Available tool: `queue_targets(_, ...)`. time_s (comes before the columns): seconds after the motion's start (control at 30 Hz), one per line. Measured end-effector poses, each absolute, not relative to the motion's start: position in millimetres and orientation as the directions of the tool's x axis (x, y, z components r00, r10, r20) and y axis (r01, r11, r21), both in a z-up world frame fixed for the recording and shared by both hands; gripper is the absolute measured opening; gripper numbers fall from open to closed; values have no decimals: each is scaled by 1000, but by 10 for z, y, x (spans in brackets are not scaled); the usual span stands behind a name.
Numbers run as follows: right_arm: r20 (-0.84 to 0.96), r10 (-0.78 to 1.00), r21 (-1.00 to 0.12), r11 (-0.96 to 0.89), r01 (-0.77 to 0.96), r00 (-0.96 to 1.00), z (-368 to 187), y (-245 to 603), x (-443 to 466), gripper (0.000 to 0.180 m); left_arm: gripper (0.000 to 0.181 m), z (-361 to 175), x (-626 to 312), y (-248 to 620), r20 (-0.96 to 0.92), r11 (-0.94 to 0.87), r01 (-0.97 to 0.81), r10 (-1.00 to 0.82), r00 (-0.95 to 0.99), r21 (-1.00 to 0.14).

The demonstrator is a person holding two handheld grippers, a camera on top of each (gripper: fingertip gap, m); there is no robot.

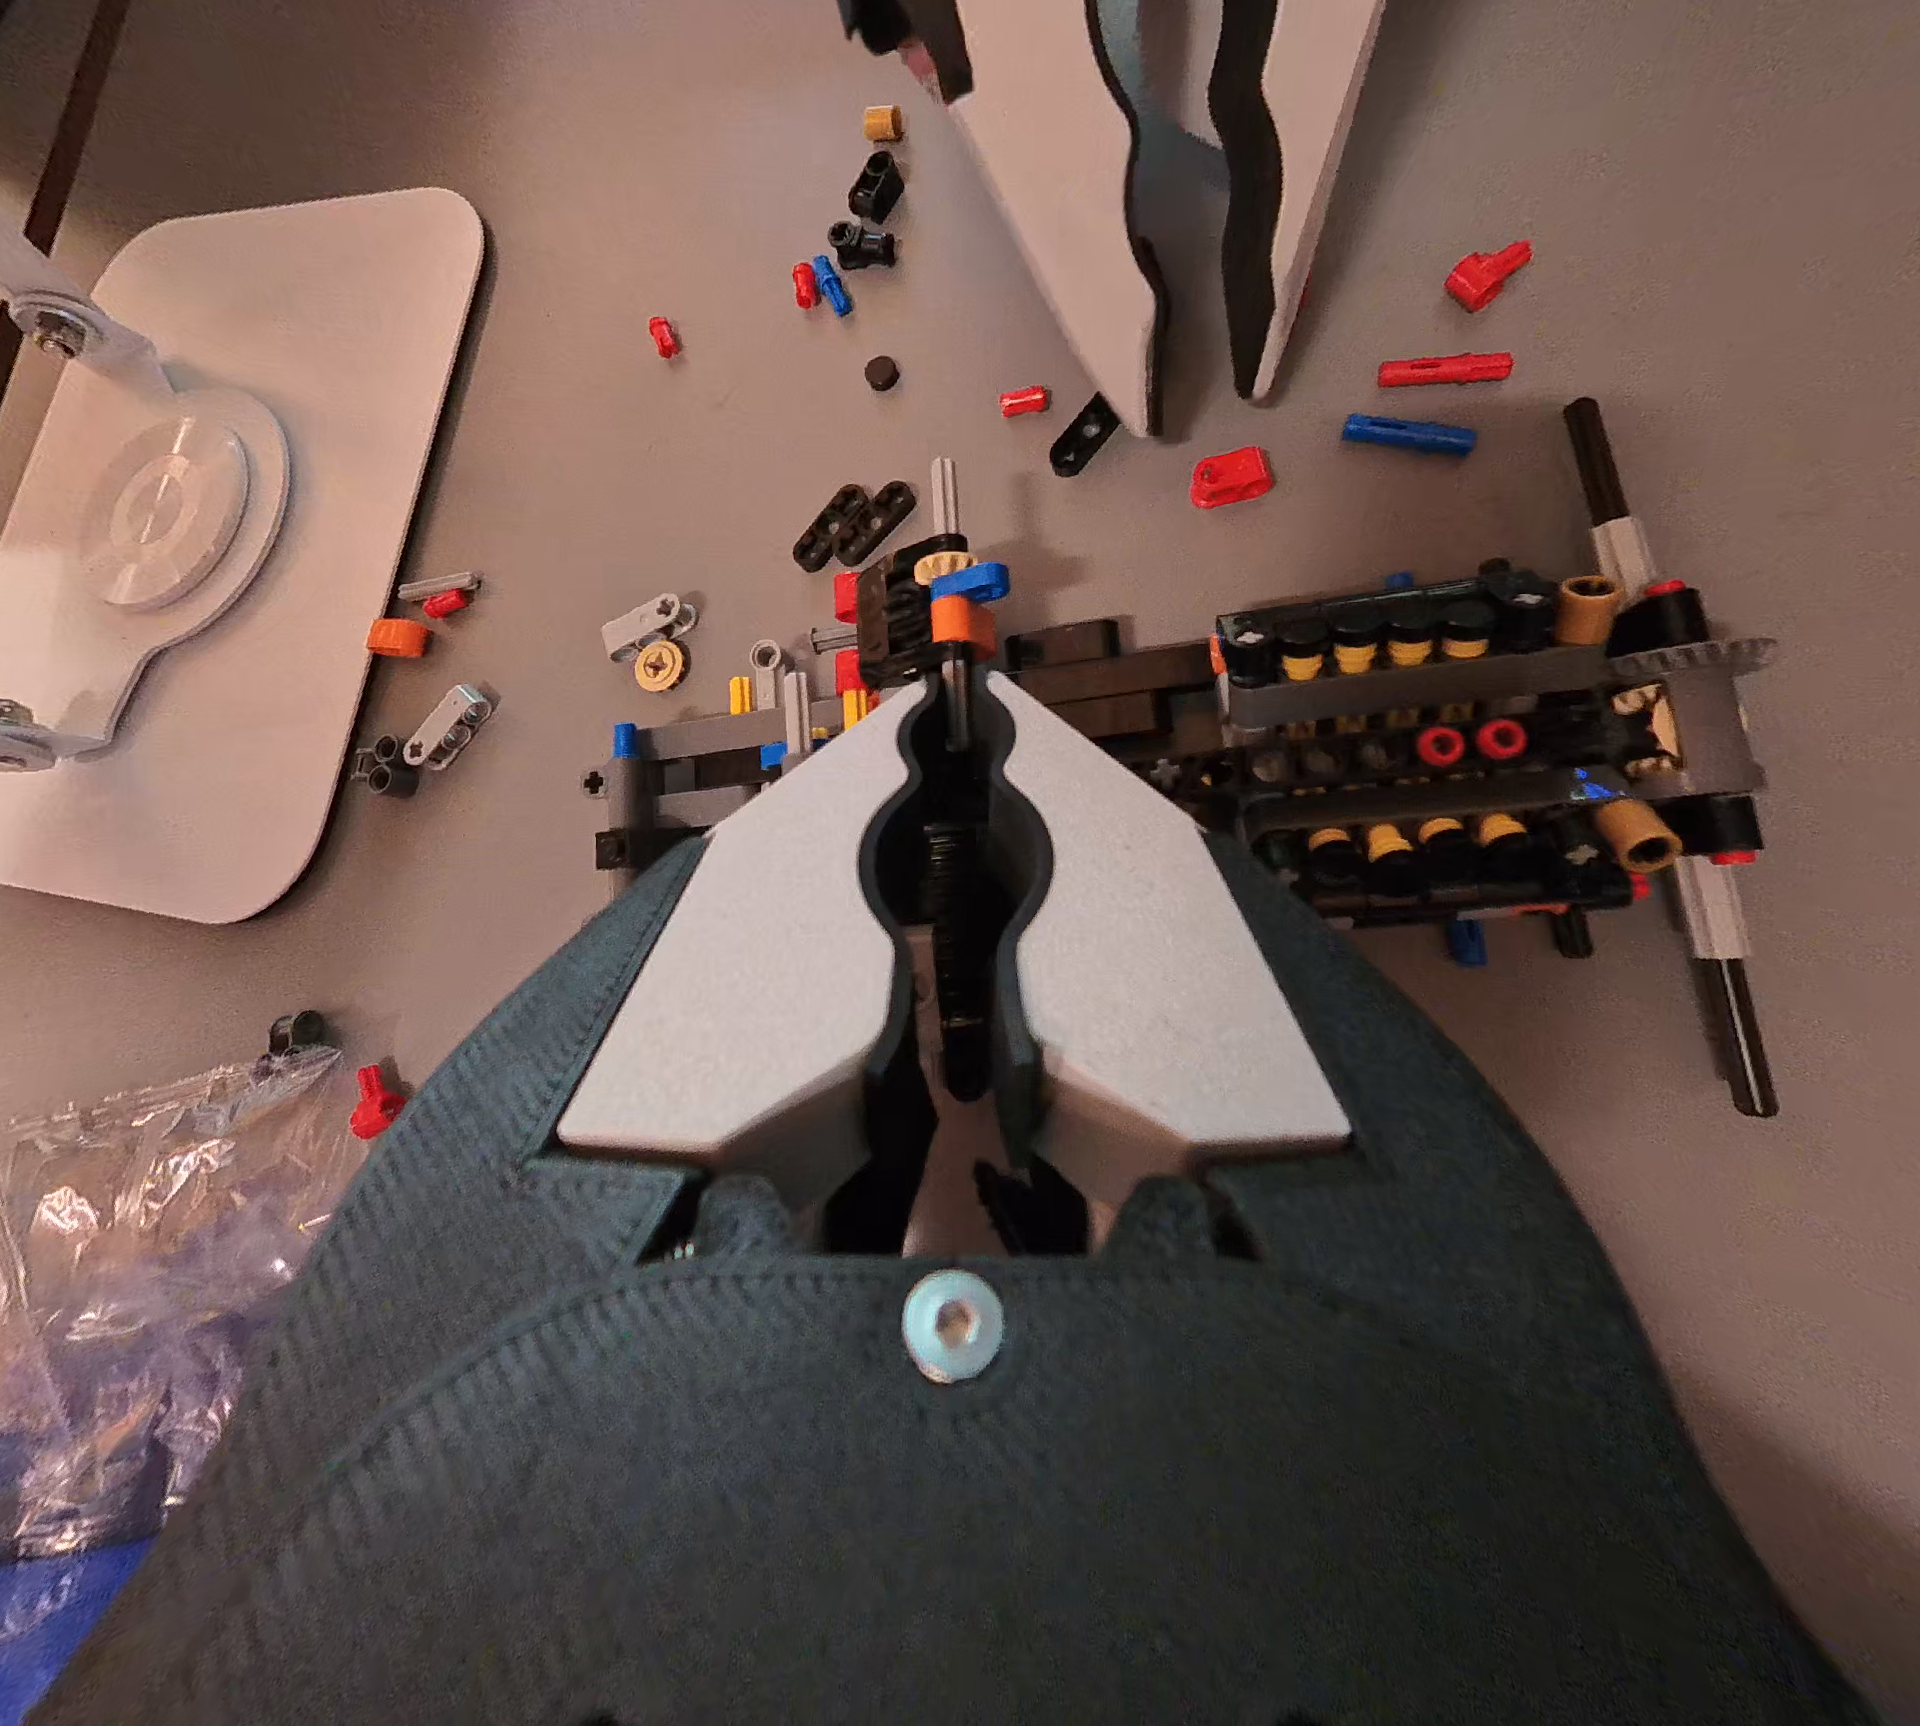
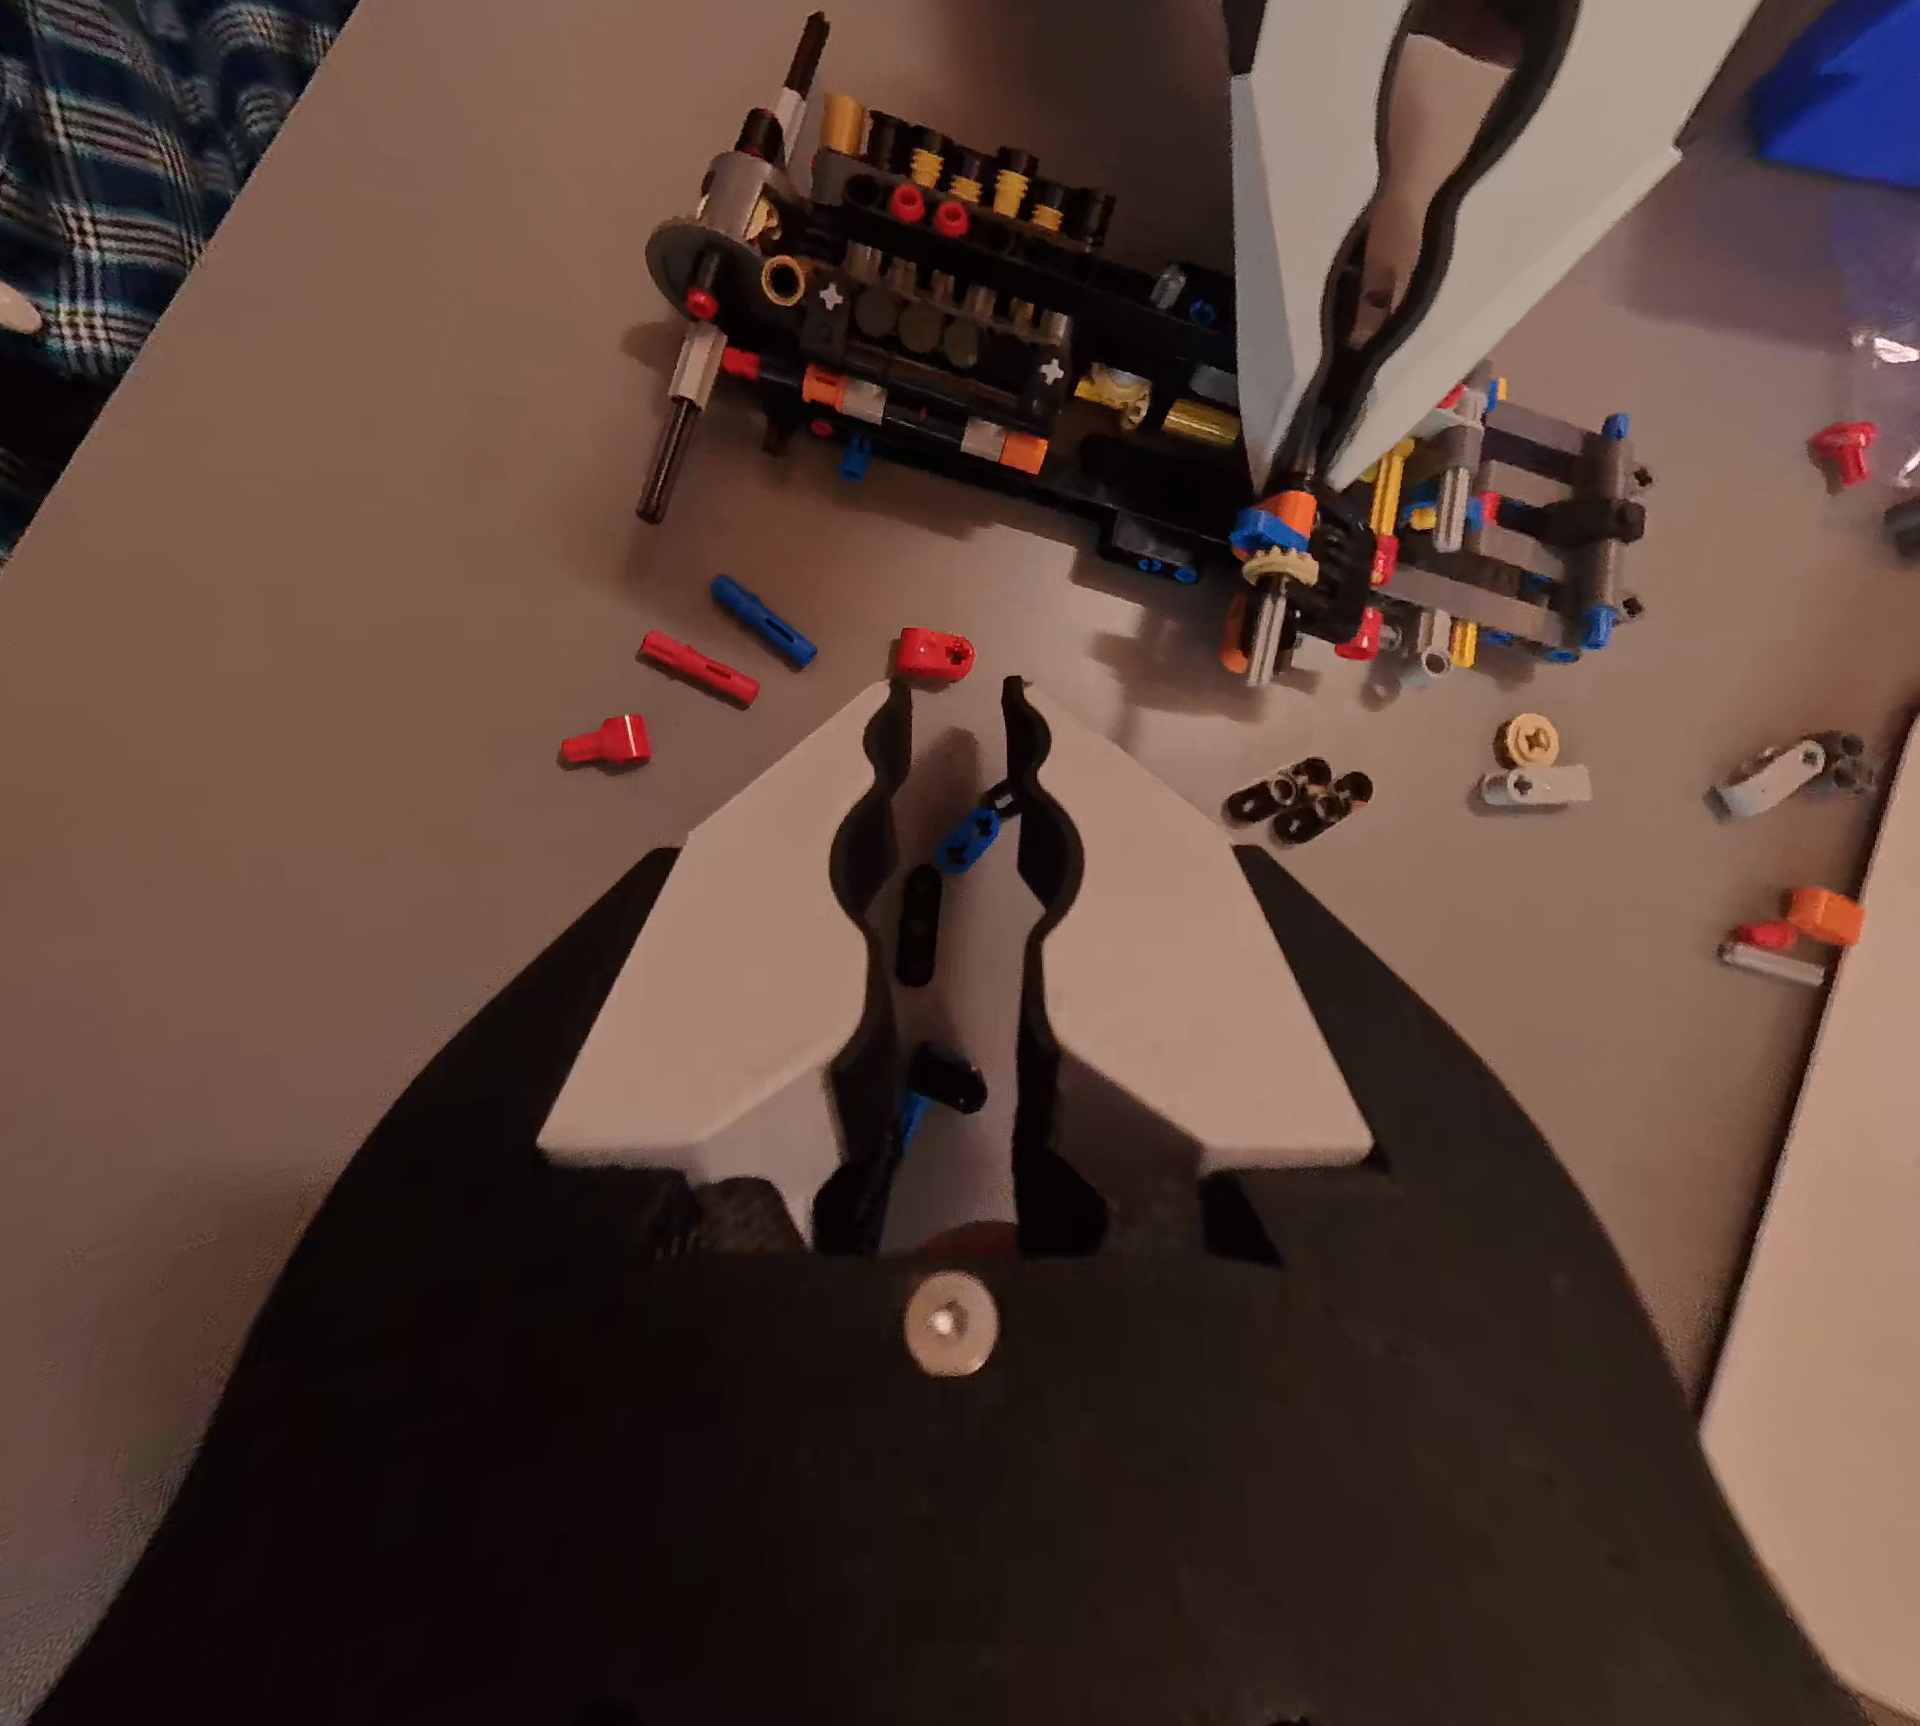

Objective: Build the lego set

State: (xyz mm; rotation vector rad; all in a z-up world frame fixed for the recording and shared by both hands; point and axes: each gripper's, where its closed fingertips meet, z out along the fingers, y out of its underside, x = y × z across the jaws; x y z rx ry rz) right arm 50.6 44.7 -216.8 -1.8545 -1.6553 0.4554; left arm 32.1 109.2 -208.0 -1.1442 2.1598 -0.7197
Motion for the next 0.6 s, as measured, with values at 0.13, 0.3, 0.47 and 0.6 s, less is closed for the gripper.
queue_targets(0.13, 190, 981, -582, 70, 810, 51, -2195, 471, 474, 14, 2, -2081, 320, 1094, -244, 489, -539, -853, -462, -686)
queue_targets(0.3, 216, 969, -502, 213, 839, -117, -2286, 455, 427, 14, 2, -2082, 320, 1094, -244, 490, -540, -852, -463, -685)
queue_targets(0.47, 191, 970, -504, 227, 833, -149, -2298, 454, 363, 6, 2, -2082, 319, 1094, -246, 493, -540, -850, -465, -683)
queue_targets(0.6, 149, 989, -547, 90, 832, -10, -2295, 537, 397, 5, 2, -2082, 317, 1095, -246, 494, -539, -850, -466, -683)
